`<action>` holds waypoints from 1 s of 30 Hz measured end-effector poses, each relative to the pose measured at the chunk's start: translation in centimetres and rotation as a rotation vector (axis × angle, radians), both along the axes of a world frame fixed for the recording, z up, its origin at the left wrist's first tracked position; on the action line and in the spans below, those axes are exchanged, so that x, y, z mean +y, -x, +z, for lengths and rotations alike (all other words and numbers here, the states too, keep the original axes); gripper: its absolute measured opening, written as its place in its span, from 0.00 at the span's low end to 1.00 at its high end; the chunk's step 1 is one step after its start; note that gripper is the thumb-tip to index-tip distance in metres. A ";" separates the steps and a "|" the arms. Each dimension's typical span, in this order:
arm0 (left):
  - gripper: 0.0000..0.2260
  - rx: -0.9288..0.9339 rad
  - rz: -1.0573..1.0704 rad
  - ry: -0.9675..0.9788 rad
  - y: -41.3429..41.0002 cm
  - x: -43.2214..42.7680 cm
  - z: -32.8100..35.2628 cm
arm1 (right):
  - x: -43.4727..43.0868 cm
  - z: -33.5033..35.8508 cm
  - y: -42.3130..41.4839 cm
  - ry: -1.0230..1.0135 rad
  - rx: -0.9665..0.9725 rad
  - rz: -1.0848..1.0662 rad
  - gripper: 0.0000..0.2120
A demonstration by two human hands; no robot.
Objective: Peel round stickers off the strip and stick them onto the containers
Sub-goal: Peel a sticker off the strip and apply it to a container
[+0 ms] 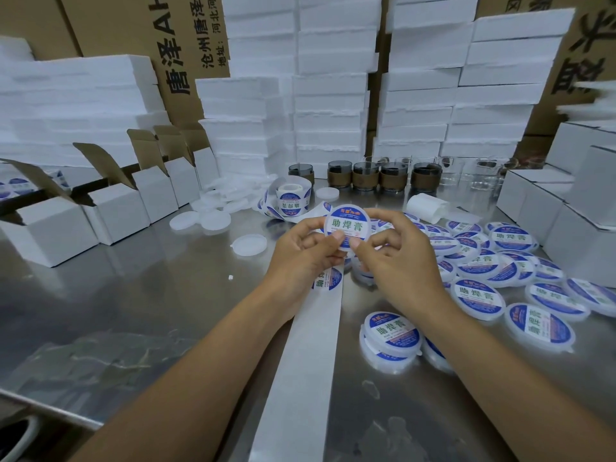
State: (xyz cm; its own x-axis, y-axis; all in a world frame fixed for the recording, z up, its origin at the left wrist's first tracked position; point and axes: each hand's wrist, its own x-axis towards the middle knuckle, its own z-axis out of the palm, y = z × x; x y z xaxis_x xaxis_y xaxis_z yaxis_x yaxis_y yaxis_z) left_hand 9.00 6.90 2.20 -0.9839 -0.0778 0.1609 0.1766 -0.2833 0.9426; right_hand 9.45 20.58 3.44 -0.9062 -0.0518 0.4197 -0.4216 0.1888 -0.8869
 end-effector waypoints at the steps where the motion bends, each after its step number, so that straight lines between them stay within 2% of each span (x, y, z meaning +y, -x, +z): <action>1: 0.13 -0.008 -0.002 -0.001 0.0 0.0 0.1 | 0.1 0.0 0.1 0.009 -0.002 0.000 0.15; 5: 0.11 -0.053 0.026 0.061 -0.3 -0.7 0.4 | 1.2 -0.1 1.2 0.004 0.013 -0.075 0.13; 9: 0.06 -0.016 0.340 0.333 0.0 -2.1 0.2 | 3.2 -0.3 2.2 -0.124 0.043 -0.296 0.15; 11: 0.06 0.037 0.557 0.495 0.1 -3.1 0.0 | 3.7 -0.4 2.1 -0.270 0.104 -0.351 0.19; 13: 0.08 0.013 0.707 0.718 0.1 -4.1 -0.5 | 3.8 -0.5 1.8 -0.401 0.152 -0.363 0.22; 16: 0.15 -0.162 0.743 1.068 0.0 -5.2 -1.2 | 4.1 -0.7 1.9 -0.516 0.123 -0.410 0.23; 18: 0.18 -0.264 0.699 1.215 -0.1 -5.3 -1.4 | 4.5 -0.9 2.1 -0.554 0.078 -0.468 0.22; 24: 0.16 -0.335 0.662 1.331 -0.2 -5.3 -1.2 | 4.7 -1.0 1.9 -0.686 0.051 -0.505 0.19; 30: 0.09 -0.345 0.737 1.361 0.0 -5.6 -1.4 | 4.2 -0.5 1.5 -0.663 0.100 -0.492 0.17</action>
